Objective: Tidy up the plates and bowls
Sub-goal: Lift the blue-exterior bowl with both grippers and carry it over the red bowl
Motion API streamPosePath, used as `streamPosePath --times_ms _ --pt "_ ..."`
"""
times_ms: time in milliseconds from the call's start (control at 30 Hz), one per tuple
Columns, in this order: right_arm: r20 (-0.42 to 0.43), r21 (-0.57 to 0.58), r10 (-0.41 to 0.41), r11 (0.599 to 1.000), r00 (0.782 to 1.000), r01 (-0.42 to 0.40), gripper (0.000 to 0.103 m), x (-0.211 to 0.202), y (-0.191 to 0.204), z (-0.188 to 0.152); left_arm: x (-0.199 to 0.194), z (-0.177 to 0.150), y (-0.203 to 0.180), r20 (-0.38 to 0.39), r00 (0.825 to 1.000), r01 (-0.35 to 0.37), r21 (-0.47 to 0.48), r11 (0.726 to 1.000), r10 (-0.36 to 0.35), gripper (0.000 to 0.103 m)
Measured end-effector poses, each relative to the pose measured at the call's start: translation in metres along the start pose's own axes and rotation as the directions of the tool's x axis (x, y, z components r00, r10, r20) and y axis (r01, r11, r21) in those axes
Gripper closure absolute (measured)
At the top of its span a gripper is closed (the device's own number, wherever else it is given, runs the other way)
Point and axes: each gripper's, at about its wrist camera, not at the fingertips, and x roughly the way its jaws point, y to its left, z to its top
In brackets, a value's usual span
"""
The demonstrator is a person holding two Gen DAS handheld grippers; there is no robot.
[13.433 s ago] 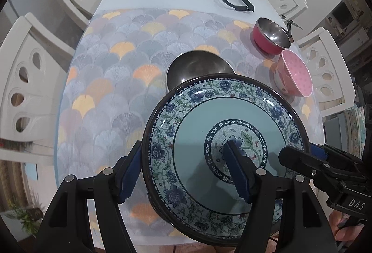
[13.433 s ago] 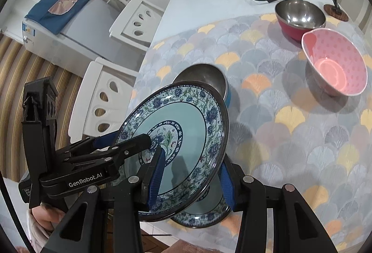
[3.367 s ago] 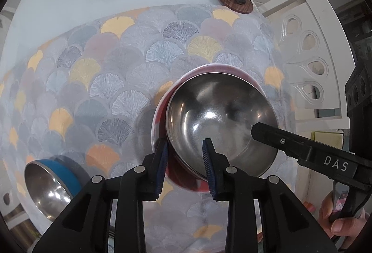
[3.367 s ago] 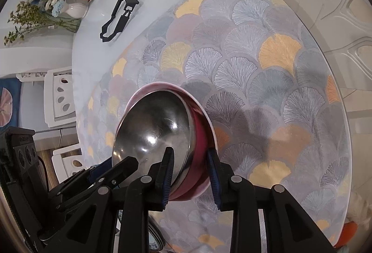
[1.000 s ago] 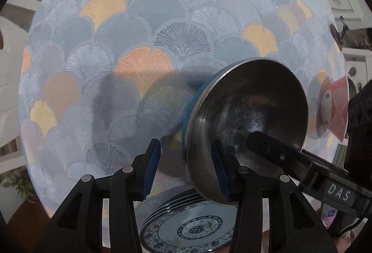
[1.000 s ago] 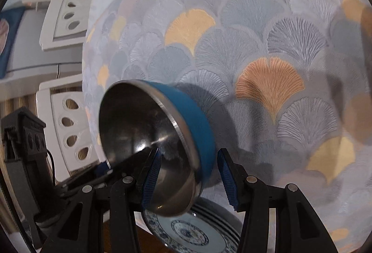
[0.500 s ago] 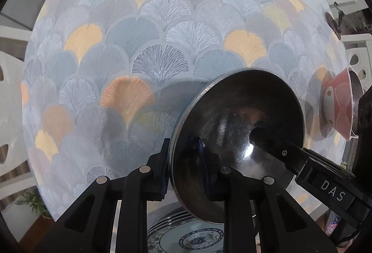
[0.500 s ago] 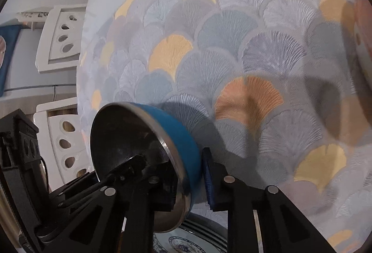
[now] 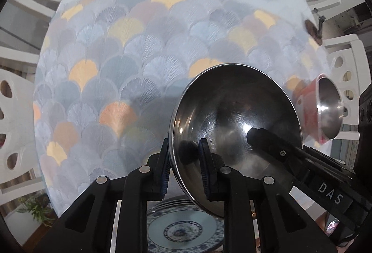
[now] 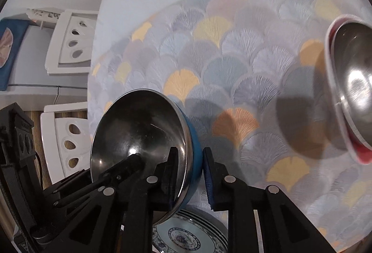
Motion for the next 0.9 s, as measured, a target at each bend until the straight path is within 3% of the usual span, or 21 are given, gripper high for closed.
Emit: streamPosePath --times_ms 233,400,900 --pt "0.06 -0.007 0.009 1.0 0.998 -0.008 0.081 -0.047 -0.003 0.009 -0.031 0.003 -0.01 0.045 0.998 0.037 0.011 0.999 -0.037 0.083" --pt "0.093 0.0 0.008 1.0 0.996 -0.008 0.081 -0.076 -0.012 0.012 -0.038 0.012 -0.043 0.074 0.996 0.053 0.036 0.998 -0.056 0.083" --pt "0.138 0.061 -0.012 0.998 0.99 0.004 0.08 -0.132 -0.072 0.024 -0.041 0.02 -0.114 0.068 0.992 0.104 0.098 0.99 -0.111 0.083"
